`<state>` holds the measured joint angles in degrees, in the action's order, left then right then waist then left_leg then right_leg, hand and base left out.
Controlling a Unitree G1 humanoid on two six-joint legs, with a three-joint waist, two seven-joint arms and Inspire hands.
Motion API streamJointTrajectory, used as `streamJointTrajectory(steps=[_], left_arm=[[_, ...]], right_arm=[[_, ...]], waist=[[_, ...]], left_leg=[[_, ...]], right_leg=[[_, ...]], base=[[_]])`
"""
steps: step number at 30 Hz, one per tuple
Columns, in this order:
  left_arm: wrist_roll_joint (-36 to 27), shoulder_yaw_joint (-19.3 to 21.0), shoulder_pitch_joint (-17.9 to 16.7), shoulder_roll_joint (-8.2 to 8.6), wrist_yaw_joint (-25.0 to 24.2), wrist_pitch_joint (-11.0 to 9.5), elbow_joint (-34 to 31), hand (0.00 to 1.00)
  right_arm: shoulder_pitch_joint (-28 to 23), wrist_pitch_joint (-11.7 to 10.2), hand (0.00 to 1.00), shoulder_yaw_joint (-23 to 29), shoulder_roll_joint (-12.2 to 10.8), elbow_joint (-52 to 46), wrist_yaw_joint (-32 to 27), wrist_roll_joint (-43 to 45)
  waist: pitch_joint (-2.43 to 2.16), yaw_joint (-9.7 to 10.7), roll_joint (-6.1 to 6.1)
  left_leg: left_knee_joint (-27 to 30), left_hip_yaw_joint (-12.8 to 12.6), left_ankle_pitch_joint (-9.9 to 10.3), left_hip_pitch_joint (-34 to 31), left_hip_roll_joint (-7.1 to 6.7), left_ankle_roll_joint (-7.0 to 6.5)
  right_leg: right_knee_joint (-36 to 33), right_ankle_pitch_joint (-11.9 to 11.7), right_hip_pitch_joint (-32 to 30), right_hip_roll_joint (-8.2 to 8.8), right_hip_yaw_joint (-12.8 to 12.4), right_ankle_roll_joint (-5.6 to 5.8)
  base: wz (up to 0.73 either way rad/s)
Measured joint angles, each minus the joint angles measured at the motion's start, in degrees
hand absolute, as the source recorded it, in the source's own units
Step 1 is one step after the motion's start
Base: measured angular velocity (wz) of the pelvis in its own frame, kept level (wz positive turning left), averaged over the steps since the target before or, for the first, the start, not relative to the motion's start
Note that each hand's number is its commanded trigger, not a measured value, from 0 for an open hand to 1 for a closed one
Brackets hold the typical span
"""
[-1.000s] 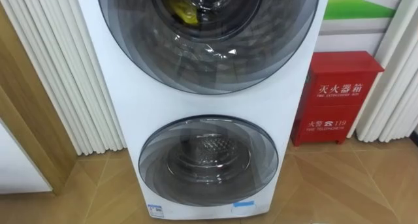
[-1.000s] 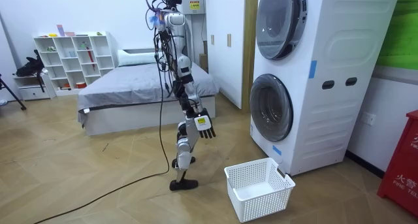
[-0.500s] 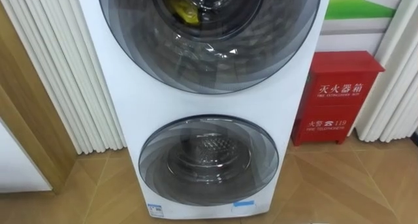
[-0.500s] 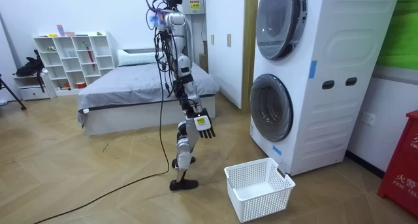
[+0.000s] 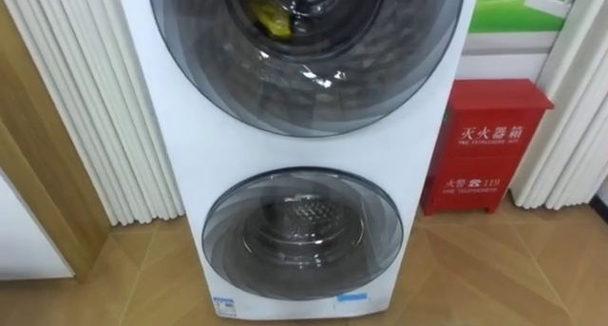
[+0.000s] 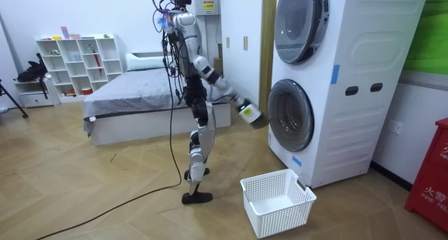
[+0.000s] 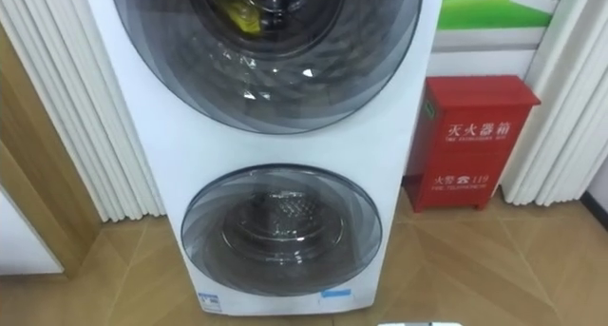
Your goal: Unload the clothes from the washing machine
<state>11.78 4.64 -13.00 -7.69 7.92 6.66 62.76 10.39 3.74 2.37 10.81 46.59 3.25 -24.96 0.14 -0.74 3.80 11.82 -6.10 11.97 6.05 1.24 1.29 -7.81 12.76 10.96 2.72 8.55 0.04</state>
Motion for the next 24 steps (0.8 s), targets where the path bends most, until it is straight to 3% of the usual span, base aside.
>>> streamJointTrajectory(steps=[6, 11, 17, 21, 24], left_arm=[[0.4, 0.2, 1.2, -0.25, 0.0, 1.0, 0.0, 0.00], [0.3, 0.3, 1.9, -0.27, -0.3, 1.0, -0.2, 0.00], [1.6, 0.9, 1.2, -0.42, -0.3, 2.2, -0.7, 0.00], [1.9, 0.9, 1.3, -0.94, -0.3, 2.1, -0.9, 0.00], [2.4, 0.8, 1.6, -1.07, -0.3, 2.2, -0.9, 0.00]], right_arm=[[7.1, 0.0, 0.00, 1.3, 0.7, -9.2, -3.8, 1.0], [12.5, 0.1, 0.00, 1.2, 3.4, -11.3, -6.3, 0.7], [18.2, 0.1, 0.00, 1.2, 6.5, -17.3, -7.8, 1.6], [19.8, 0.6, 0.00, 1.6, 8.1, -18.1, -10.1, 2.8], [21.6, 1.4, 0.00, 1.5, 9.1, -18.7, -11.5, 4.0]], waist=[[0.07, -1.2, 0.47], [-0.02, -2.7, 0.20], [-0.46, -3.3, 1.16], [-0.27, -4.2, 2.25], [-0.25, -4.1, 2.28]], left_leg=[[0.2, 1.4, 0.0, -0.6, -0.05, 0.00], [-0.2, 1.7, 0.0, -1.9, -0.06, -0.01], [-1.0, 2.5, 0.0, -1.6, 0.00, -0.01], [-1.9, 3.3, 0.0, -0.4, 0.07, 0.00], [-2.4, 3.4, 0.0, -0.5, 0.04, 0.00]], right_leg=[[-0.9, -0.1, -0.1, -0.05, 1.3, 0.05], [-1.1, -0.1, -1.7, -0.07, 1.4, 0.06], [-1.1, -0.1, -1.7, -0.23, 2.6, 0.07], [-1.1, -0.1, -1.0, -0.35, 2.6, 0.07], [-1.2, -0.1, -1.5, -0.33, 2.7, 0.07]], base=[[0.12], [0.02], [0.03], [0.00], [-0.09]])
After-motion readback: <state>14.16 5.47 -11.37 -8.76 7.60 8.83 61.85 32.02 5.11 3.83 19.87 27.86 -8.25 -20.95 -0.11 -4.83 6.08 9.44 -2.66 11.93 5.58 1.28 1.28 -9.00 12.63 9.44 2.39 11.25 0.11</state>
